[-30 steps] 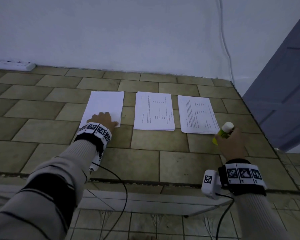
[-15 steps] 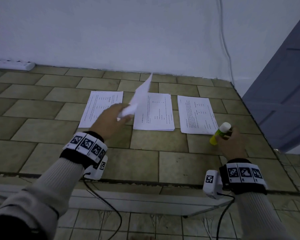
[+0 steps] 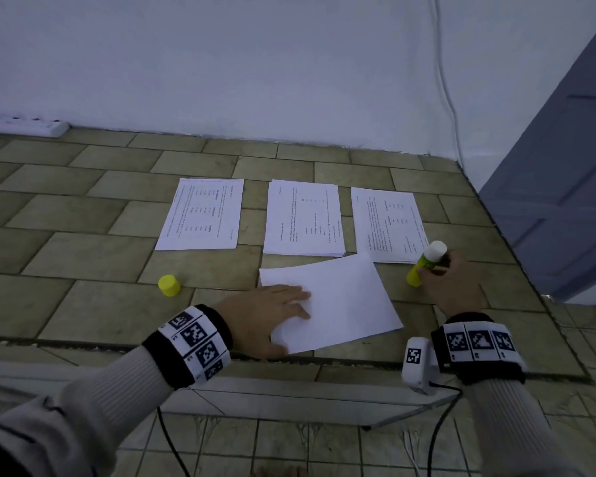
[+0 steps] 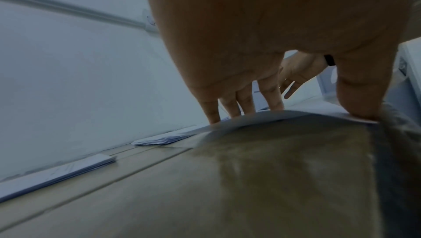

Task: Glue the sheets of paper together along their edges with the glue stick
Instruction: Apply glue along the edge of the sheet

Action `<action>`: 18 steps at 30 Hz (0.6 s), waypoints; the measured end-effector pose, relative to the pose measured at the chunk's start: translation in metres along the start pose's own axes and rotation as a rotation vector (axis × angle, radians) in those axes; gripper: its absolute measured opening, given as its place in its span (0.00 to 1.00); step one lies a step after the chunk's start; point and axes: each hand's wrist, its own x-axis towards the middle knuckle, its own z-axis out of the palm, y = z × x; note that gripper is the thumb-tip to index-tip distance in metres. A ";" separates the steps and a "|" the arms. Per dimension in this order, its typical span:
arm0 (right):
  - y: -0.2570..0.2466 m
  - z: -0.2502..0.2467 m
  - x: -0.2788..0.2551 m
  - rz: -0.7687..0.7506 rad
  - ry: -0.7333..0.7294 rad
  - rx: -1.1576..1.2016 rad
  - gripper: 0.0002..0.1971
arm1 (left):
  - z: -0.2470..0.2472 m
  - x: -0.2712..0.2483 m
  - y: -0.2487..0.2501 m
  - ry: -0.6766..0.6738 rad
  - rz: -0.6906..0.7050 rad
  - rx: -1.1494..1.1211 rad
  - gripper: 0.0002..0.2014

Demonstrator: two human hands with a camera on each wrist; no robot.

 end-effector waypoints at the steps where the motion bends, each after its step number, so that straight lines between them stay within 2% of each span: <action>1: -0.001 0.000 -0.002 -0.025 -0.008 0.006 0.21 | 0.002 -0.001 0.000 0.029 0.014 0.005 0.33; 4: -0.010 0.001 -0.009 -0.079 -0.058 0.065 0.21 | -0.002 -0.007 0.005 0.072 -0.025 -0.009 0.32; 6: -0.018 0.005 -0.015 -0.108 -0.114 0.116 0.21 | -0.006 -0.008 0.011 0.125 -0.176 -0.019 0.35; 9: -0.029 0.013 -0.025 -0.190 -0.168 0.159 0.19 | -0.003 -0.006 0.016 0.257 -0.459 0.046 0.46; 11: -0.035 0.021 -0.030 -0.213 -0.205 0.221 0.19 | 0.003 -0.005 0.016 0.245 -0.578 0.104 0.52; 15: -0.047 0.038 -0.035 -0.189 -0.265 0.350 0.19 | 0.018 -0.003 0.010 0.142 -0.613 0.201 0.56; 18: -0.057 0.051 -0.038 -0.166 -0.278 0.421 0.21 | 0.027 -0.004 0.003 0.157 -0.564 0.185 0.53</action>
